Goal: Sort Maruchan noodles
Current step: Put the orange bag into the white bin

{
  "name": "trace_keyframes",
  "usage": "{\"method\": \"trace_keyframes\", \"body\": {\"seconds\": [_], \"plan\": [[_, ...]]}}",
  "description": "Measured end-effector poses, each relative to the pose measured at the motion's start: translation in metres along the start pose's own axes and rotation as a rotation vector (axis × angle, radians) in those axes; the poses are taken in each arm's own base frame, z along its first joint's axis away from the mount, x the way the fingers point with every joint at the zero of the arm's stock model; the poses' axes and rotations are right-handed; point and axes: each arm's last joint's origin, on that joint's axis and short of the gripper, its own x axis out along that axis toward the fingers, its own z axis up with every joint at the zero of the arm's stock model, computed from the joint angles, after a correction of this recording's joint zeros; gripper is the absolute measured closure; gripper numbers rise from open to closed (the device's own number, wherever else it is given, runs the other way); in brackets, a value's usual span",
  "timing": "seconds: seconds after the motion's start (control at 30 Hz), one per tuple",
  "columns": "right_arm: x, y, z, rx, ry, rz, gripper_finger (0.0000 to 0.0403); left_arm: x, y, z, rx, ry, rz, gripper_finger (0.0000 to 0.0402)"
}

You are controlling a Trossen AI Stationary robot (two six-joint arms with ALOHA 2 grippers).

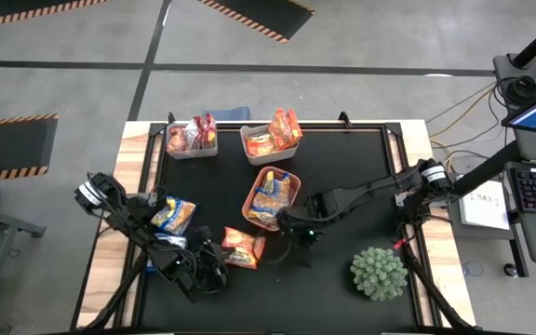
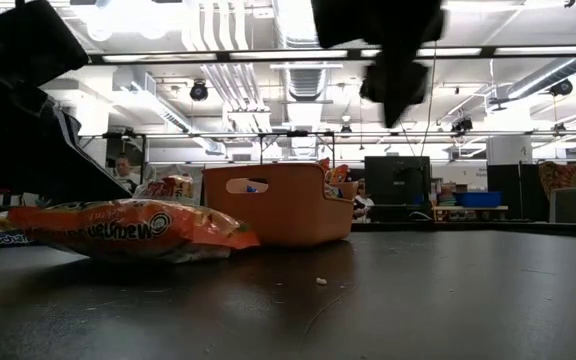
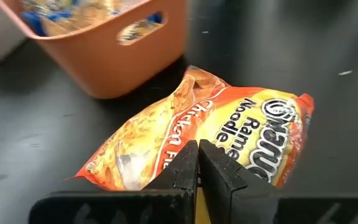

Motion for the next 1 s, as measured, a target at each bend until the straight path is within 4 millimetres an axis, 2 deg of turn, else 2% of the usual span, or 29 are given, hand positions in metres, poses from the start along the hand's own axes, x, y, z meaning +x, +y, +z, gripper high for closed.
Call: {"method": "trace_keyframes", "body": {"seconds": [0.2, 0.43, 0.6, 0.7, 1.0], "plan": [[0.014, 0.022, -0.031, 0.043, 0.075, -0.114, 0.0200, 0.002, -0.011, 0.002, -0.021, -0.023, -0.085, 0.0402], [0.043, 0.033, -0.052, 0.042, 0.061, -0.087, 0.0200, 0.008, -0.026, 0.002, -0.030, -0.089, -0.163, 0.0402], [0.059, 0.035, -0.053, 0.024, -0.063, -0.049, 0.0200, 0.013, -0.036, 0.001, -0.033, -0.149, -0.209, 0.0402], [0.064, 0.034, -0.051, 0.033, -0.139, -0.054, 0.0200, 0.012, -0.043, 0.007, -0.002, -0.170, -0.220, 0.0402], [0.076, 0.031, -0.049, 0.168, -0.255, 0.013, 0.0200, 0.001, -0.058, 0.017, 0.123, -0.195, -0.230, 0.0402]]}}
